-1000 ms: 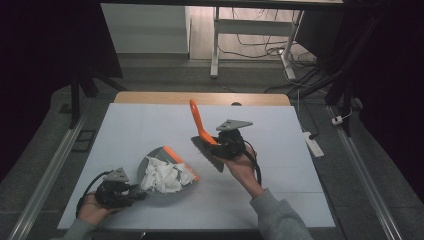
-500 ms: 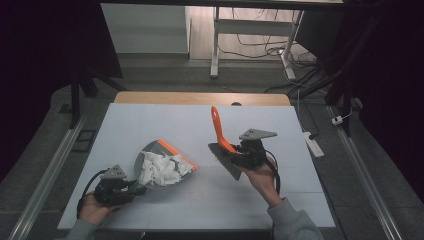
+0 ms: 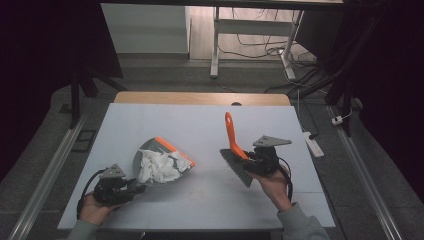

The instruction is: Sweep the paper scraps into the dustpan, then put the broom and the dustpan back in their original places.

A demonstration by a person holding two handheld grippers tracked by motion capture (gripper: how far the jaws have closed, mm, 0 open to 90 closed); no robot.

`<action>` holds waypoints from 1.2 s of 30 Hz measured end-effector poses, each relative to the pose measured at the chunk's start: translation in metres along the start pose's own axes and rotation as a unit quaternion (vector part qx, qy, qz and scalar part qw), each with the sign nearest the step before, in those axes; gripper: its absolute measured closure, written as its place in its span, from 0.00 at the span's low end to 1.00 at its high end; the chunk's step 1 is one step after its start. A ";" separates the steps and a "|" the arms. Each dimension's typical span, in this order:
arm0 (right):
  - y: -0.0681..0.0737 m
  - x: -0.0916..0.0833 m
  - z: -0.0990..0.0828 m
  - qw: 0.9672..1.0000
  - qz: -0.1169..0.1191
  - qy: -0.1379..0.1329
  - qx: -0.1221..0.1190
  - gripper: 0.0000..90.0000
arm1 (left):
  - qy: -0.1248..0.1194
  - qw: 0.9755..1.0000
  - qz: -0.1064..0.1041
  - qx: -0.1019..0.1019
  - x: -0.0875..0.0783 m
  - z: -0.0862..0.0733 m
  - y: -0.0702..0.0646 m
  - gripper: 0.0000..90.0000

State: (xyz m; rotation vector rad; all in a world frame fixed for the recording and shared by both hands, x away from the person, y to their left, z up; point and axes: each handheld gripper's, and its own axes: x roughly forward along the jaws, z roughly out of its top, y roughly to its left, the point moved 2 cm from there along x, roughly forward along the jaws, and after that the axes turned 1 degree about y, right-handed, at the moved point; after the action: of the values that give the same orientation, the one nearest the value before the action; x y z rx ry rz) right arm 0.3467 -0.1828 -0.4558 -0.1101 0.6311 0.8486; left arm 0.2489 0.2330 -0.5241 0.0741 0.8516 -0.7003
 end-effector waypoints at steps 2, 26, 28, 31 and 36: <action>0.000 -0.002 -0.003 1.000 0.001 0.000 0.003 0.78 | -0.002 1.000 0.004 -0.004 0.000 0.000 0.000 0.69; 0.001 -0.017 -0.024 1.000 0.023 0.014 0.015 0.78 | -0.012 0.996 0.060 -0.065 0.000 0.004 0.005 0.69; 0.001 -0.017 -0.026 0.999 0.023 0.017 0.016 0.78 | -0.013 0.996 0.064 -0.068 0.001 0.004 0.005 0.69; -0.002 -0.017 -0.029 0.999 0.021 0.020 0.018 0.78 | -0.012 0.994 0.073 -0.075 0.002 0.006 0.004 0.68; -0.006 -0.016 -0.032 0.999 0.019 0.024 0.027 0.78 | -0.015 0.992 0.087 -0.094 0.005 0.008 0.006 0.68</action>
State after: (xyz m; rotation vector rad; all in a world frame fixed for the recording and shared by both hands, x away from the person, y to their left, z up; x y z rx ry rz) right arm 0.3274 -0.2081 -0.4737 -0.0702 0.7035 0.8664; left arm 0.2603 0.2322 -0.5236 -0.0313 0.8683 -0.4543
